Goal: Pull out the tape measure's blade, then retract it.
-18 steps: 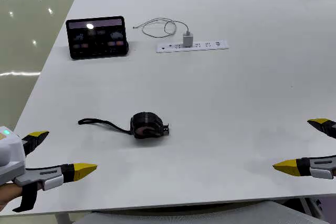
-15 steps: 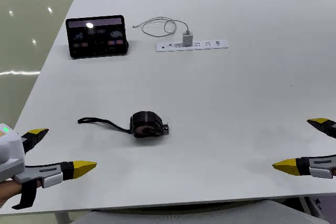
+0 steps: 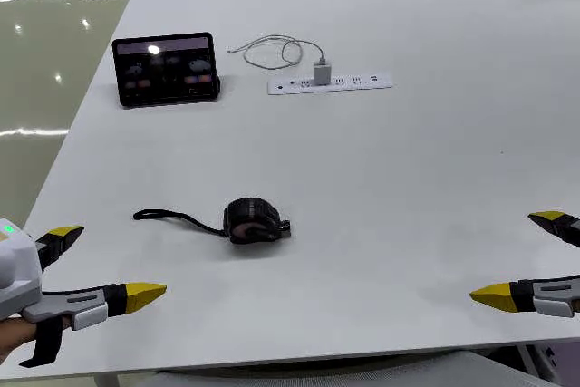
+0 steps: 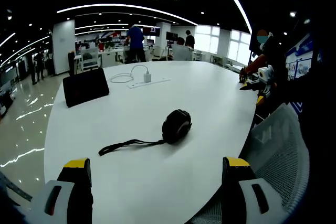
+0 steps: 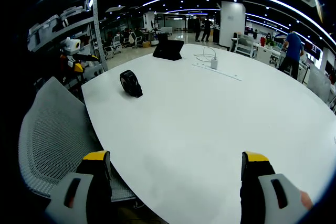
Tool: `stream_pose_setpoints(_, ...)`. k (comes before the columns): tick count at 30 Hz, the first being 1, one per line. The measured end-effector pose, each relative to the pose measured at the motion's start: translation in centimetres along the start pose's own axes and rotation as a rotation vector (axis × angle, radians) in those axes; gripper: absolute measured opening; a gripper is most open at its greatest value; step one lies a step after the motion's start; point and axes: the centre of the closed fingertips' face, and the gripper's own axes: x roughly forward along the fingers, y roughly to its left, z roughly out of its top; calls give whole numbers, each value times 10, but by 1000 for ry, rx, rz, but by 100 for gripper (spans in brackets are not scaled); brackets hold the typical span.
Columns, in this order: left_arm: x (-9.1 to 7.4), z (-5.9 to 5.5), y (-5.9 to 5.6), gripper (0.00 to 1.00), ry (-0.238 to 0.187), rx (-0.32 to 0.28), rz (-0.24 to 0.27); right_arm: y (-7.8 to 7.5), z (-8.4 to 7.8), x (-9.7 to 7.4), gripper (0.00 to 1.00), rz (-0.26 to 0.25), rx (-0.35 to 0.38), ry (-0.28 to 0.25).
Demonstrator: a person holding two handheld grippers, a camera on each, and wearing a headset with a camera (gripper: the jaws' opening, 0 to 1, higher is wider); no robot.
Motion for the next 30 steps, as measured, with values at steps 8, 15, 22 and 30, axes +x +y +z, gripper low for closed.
stream_pose_setpoints(8,10,4,3,100,13,27,-4,0,7,6,100,6,-23,-8)
stream_pose_setpoints(15,26,16,15,100,28,96,28,3,33,12,100,18,-61,-81)
stream_pose_setpoints(22,47,24,8,100,43,132,-23,11,45,23,100,48,-89,-107)
stream_pose_setpoints(30,76,27,-5,100,89,218,-101,20,55,42,100,102,-110,-108)
